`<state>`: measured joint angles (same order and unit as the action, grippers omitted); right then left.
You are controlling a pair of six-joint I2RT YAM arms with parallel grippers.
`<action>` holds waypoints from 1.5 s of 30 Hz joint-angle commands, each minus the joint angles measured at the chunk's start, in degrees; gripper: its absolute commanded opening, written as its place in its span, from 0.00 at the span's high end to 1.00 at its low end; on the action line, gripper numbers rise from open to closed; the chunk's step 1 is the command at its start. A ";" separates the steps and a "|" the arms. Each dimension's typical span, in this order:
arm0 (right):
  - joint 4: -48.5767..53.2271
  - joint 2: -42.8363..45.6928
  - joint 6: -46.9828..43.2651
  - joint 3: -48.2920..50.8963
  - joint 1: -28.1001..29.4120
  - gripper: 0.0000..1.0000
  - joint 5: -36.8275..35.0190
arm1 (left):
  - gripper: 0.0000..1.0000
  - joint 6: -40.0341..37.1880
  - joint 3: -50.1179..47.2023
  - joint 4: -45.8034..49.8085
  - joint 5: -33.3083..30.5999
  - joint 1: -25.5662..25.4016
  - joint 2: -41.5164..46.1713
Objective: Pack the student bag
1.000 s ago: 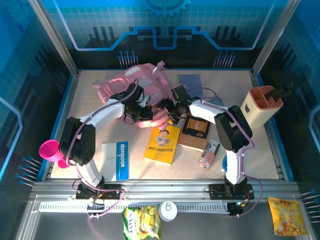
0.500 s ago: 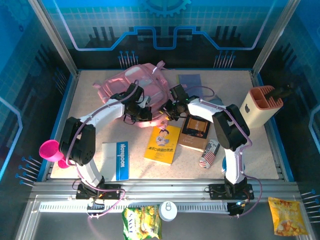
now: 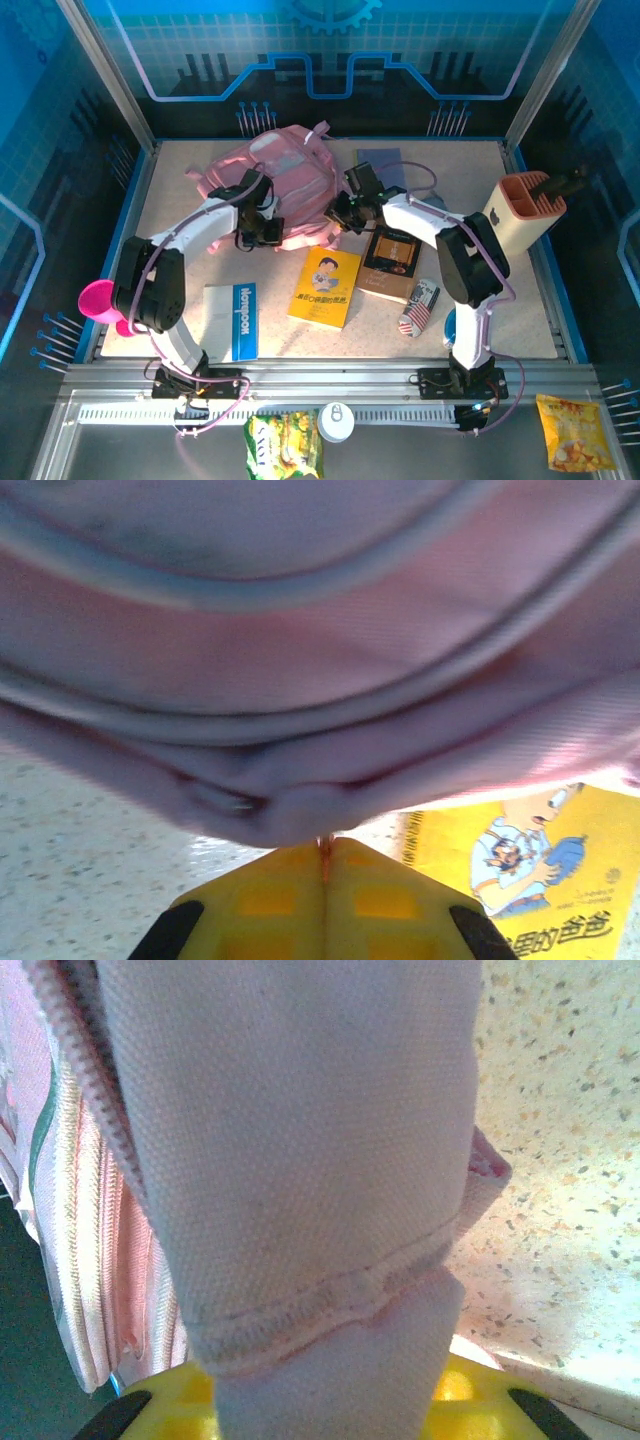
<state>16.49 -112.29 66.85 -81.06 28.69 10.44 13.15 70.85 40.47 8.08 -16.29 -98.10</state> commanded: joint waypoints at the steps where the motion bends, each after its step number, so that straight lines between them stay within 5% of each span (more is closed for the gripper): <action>1: -0.85 3.82 -1.63 0.35 -1.84 0.76 -3.23 | 1.00 0.84 -1.59 2.99 -3.99 2.97 1.13; 16: -0.23 5.60 -2.43 1.08 -2.49 0.76 -2.66 | 1.00 -0.99 1.32 1.91 -9.92 15.81 -4.25; 25: -2.64 5.87 -2.70 1.75 -2.01 0.75 -0.05 | 1.00 2.01 6.03 -2.78 -15.00 18.93 -8.92; 29: -4.70 5.45 -1.69 2.22 -1.01 0.75 1.68 | 0.81 6.13 4.58 -6.05 -19.79 19.02 -8.52; 37: -5.65 0.93 0.00 -1.77 2.29 0.75 3.75 | 0.44 14.57 -5.63 -10.29 -17.85 19.02 5.58; 45: -3.11 -8.60 -0.54 -12.53 6.83 0.69 6.61 | 0.32 18.03 -11.32 -10.76 -9.93 19.02 16.13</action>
<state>15.16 -118.39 67.26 -88.55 33.30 13.26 28.69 61.28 30.37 -5.93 2.37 -83.24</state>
